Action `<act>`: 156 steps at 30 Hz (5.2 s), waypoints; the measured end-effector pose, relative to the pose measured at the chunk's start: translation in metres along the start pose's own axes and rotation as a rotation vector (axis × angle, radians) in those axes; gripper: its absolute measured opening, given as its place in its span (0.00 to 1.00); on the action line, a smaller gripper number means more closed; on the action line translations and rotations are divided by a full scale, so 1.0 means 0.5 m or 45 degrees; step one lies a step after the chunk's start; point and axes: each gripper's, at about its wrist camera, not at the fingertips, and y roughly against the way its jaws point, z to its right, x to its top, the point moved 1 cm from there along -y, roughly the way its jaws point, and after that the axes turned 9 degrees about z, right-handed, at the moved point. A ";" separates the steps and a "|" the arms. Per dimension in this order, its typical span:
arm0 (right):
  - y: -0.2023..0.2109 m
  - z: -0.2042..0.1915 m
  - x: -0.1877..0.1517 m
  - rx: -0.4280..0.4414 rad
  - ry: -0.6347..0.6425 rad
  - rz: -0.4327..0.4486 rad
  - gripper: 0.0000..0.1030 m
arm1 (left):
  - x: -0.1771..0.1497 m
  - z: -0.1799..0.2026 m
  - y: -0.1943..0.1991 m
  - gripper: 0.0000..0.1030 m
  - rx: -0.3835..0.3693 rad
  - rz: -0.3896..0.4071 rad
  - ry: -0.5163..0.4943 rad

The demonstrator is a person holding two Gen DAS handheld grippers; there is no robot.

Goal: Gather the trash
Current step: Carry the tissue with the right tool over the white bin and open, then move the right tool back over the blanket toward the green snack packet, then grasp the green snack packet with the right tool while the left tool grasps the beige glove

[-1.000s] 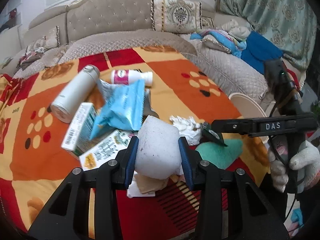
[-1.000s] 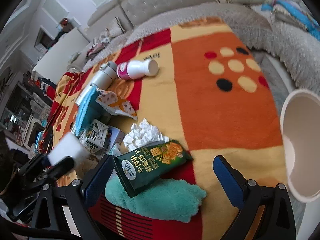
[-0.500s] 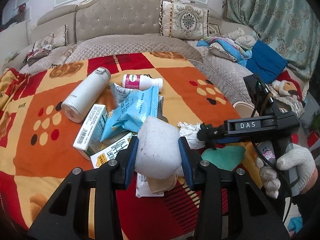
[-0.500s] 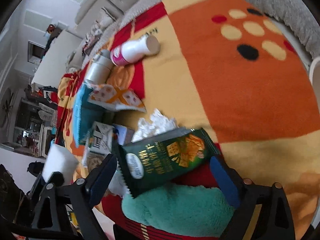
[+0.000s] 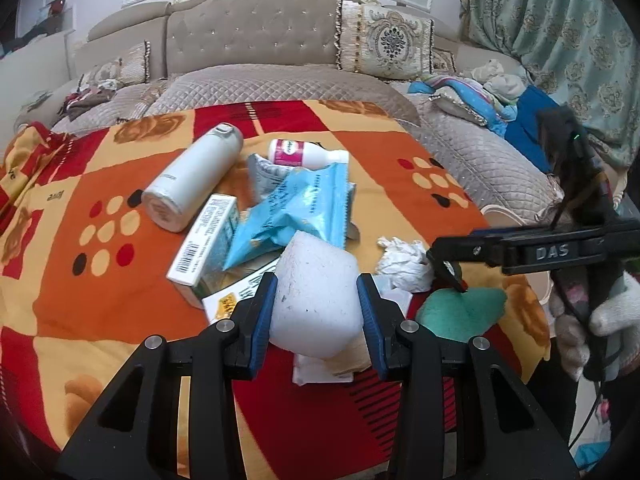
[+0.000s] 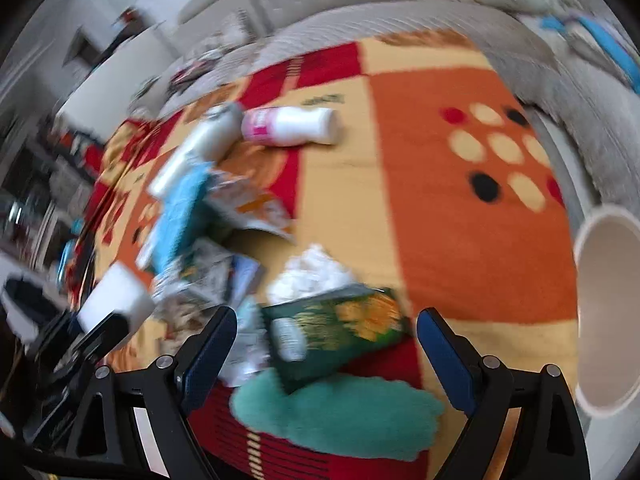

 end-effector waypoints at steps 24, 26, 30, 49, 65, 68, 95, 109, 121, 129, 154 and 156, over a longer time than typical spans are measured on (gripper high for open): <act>-0.122 -0.061 0.064 0.044 0.315 -0.138 0.28 | 0.012 -0.008 0.005 0.37 -0.028 -0.004 0.070; -0.085 -0.047 0.081 0.107 0.230 -0.046 0.28 | 0.020 0.001 0.007 0.37 -0.047 -0.002 0.077; -0.003 -0.020 0.092 0.163 0.144 0.116 0.28 | 0.036 0.047 0.008 0.37 -0.078 0.007 0.030; 0.225 0.396 -0.022 -0.309 -0.106 0.247 0.28 | 0.087 0.464 -0.138 0.38 -0.415 -0.100 -0.163; 0.216 0.623 -0.114 -0.381 -0.373 0.254 0.55 | 0.083 0.627 -0.353 0.47 -0.495 -0.231 -0.058; 0.214 0.636 -0.124 -0.395 -0.391 0.248 0.55 | 0.080 0.629 -0.361 0.55 -0.529 -0.249 -0.021; 0.191 0.525 -0.127 -0.374 -0.282 0.227 0.63 | 0.078 0.534 -0.262 0.55 -0.326 -0.162 -0.012; 0.181 0.365 -0.106 -0.255 -0.147 0.222 0.67 | 0.062 0.387 -0.164 0.55 -0.242 -0.129 0.048; 0.100 0.184 -0.087 -0.097 0.002 0.148 0.68 | 0.011 0.147 -0.048 0.55 -0.065 -0.108 0.160; 0.046 0.104 -0.063 -0.006 0.008 0.101 0.69 | -0.047 0.042 -0.014 0.55 0.036 -0.116 0.210; -0.087 0.051 -0.038 0.154 -0.175 0.000 0.29 | -0.063 0.036 -0.089 0.22 -0.076 -0.196 0.209; -0.074 0.050 -0.035 0.173 -0.168 0.030 0.26 | -0.056 0.035 -0.081 0.21 -0.085 -0.186 0.211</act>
